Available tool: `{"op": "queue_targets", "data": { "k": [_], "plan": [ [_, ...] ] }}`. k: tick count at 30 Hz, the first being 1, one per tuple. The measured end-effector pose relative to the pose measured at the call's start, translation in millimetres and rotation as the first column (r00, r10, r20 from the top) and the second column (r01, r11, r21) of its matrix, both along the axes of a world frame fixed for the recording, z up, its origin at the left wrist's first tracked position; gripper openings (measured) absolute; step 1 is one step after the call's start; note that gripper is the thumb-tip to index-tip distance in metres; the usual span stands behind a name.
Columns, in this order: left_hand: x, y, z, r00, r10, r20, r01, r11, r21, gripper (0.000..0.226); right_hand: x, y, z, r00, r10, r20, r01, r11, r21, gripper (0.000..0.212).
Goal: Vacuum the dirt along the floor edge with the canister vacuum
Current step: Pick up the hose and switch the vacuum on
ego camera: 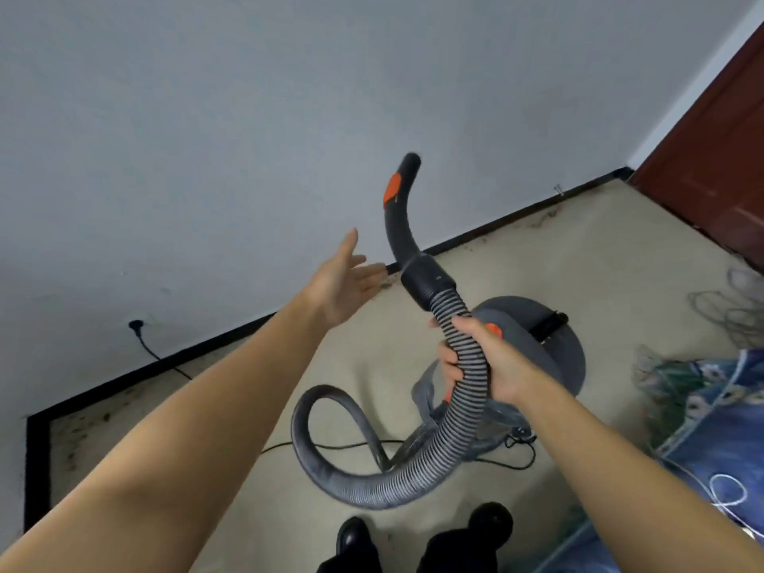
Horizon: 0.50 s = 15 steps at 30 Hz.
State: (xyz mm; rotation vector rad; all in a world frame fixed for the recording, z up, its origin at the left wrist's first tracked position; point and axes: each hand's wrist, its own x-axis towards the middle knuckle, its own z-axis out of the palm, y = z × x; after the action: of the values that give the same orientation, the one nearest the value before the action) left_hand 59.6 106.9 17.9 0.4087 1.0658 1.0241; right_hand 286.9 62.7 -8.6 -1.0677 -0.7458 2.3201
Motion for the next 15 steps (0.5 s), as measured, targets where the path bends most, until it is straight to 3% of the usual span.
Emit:
{"op": "queue_targets", "data": {
  "k": [3,6,8,9,12,15],
  "plan": [
    [10.6,11.8,-1.2,0.961,0.058,0.269,-0.043,0.997,-0.064,0.081,18.3,-19.9,-18.8,0.985,0.097,-0.142,-0.104,0.993,-0.046,0.056],
    [27.1,4.6,-17.1,0.872,0.156,0.464,-0.138,0.988,-0.072,0.051,35.2,-32.6,-28.0,0.956,0.185,-0.228,-0.198,0.98,-0.036,0.05],
    [36.3,-0.3,-23.2,0.82,0.229,0.524,-0.213,0.973,-0.091,0.033,39.6,-36.9,-25.2,0.959,0.204,-0.199,-0.214,0.976,-0.029,0.043],
    [39.4,0.3,-22.2,0.831,0.26,0.492,-0.241,0.965,-0.104,0.031,39.2,-38.4,-22.8,0.971,0.202,-0.127,-0.205,0.979,-0.014,0.039],
    [44.7,11.9,-13.3,0.91,0.362,0.202,-0.329,0.927,-0.177,0.033,29.0,-43.7,-22.3,0.983,0.125,0.131,-0.135,0.988,0.07,0.024],
    [43.9,20.1,-4.0,0.907,0.413,-0.085,-0.421,0.874,-0.241,0.029,13.2,-48.3,-35.1,0.938,0.068,0.339,-0.159,0.955,0.248,0.009]
  ]
}}
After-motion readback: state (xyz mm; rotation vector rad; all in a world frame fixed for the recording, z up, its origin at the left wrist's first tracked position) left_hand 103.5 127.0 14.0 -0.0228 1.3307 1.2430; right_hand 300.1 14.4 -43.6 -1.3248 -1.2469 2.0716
